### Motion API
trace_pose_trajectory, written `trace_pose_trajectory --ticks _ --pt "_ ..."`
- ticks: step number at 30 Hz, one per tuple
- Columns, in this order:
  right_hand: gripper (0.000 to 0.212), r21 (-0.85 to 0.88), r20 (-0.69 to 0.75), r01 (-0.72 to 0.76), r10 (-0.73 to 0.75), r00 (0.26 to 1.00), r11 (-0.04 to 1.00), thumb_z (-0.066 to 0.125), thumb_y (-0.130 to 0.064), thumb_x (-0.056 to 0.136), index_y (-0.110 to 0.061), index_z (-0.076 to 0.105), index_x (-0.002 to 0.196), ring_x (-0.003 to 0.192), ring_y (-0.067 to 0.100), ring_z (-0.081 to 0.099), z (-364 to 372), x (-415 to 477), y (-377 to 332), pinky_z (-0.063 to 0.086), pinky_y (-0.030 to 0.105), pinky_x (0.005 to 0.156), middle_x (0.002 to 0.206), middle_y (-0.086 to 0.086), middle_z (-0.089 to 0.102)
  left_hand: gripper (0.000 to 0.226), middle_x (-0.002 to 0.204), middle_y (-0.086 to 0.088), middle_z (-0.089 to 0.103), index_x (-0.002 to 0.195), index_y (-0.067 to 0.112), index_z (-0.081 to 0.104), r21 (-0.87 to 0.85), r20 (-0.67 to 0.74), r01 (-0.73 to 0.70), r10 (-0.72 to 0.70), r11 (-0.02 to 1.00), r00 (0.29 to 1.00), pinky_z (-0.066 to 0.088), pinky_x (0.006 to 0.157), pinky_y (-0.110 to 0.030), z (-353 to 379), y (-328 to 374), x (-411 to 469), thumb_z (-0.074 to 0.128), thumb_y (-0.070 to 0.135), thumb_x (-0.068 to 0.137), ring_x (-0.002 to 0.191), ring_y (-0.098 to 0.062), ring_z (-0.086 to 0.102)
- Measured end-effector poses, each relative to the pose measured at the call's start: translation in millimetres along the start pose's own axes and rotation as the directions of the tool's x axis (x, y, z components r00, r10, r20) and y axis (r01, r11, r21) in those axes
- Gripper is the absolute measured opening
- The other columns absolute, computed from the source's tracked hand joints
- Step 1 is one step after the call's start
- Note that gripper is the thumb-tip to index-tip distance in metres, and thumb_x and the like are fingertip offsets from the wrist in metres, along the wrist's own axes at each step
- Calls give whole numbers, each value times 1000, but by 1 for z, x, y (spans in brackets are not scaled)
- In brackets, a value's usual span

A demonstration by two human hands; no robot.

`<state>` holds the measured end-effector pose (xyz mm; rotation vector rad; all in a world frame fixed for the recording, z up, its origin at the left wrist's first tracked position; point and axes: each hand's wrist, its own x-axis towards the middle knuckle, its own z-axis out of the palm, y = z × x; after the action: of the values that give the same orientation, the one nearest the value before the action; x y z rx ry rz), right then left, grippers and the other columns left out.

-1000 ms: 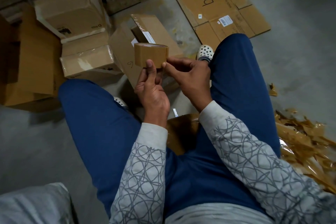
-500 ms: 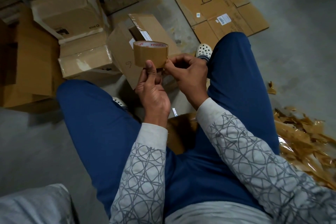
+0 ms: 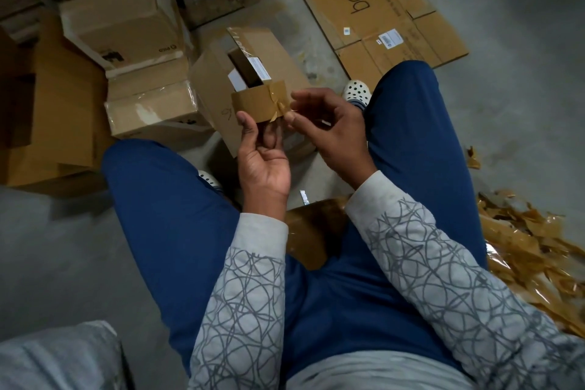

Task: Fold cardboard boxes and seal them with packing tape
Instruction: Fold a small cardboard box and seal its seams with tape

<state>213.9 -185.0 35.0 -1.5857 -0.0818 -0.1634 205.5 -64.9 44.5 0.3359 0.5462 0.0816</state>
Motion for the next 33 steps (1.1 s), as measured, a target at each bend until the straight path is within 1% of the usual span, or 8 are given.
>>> trace_pose_trajectory --ticks 4,8,10,13,21,24,28,33 --pt "51 -339 18 237 -245 969 911 89 -27 77 -6 71 120 90 11 71 5 -2 3 62 29 77 108 7 70 48 123 -17 68 146 7 50 58 -11 5 -5 998 1000 60 62 -25 1 -4 -4 57 26 102 83 -18 72" --pt "52 -419 -101 198 -262 960 886 87 -43 75 -9 74 112 87 10 70 12 -1 8 61 33 74 103 2 70 44 94 -6 74 120 9 65 100 -9 20 -19 995 1000 62 72 -26 7 -8 -11 67 31 83 79 -14 73" --pt "47 -434 -159 156 -246 956 887 84 -47 78 -11 75 108 86 9 70 13 0 9 61 34 73 99 0 72 30 97 -7 76 113 11 66 74 -6 16 -15 997 1000 60 87 -29 7 -10 -10 64 29 89 85 -15 74" --pt "37 -437 -205 138 -248 947 889 82 -43 82 -12 78 102 83 11 71 14 -1 12 60 37 71 94 1 74 21 92 -7 77 112 11 66 65 -21 15 -13 998 1000 61 82 -27 7 -12 -10 57 26 100 80 -13 75" --pt "12 -521 -188 241 -386 903 819 78 -17 89 -6 80 92 73 15 67 26 -7 14 56 34 64 85 6 73 75 107 -14 73 145 6 50 65 40 44 -46 997 998 61 87 -40 6 -12 -10 66 33 77 97 -23 74" --pt "11 -533 -184 211 -355 916 819 75 -17 91 -6 76 90 75 15 65 28 -5 15 55 33 66 86 5 71 72 105 -14 74 147 6 49 60 41 49 -51 997 998 61 89 -41 3 -12 -8 65 33 83 95 -23 75" --pt "9 -435 -213 114 -224 951 893 69 -17 93 -8 71 92 75 14 68 26 -3 13 57 37 68 86 2 71 42 103 -15 76 139 7 53 43 12 52 -53 998 999 62 84 -40 2 -7 -5 53 28 103 91 -23 76" --pt "5 41 -243 -150 156 957 988 65 -10 98 -5 66 99 75 21 75 12 4 7 64 45 72 85 6 73 42 101 -13 77 142 9 52 -3 -46 -10 10 1000 999 63 76 -31 -1 6 0 57 22 102 86 -19 76"
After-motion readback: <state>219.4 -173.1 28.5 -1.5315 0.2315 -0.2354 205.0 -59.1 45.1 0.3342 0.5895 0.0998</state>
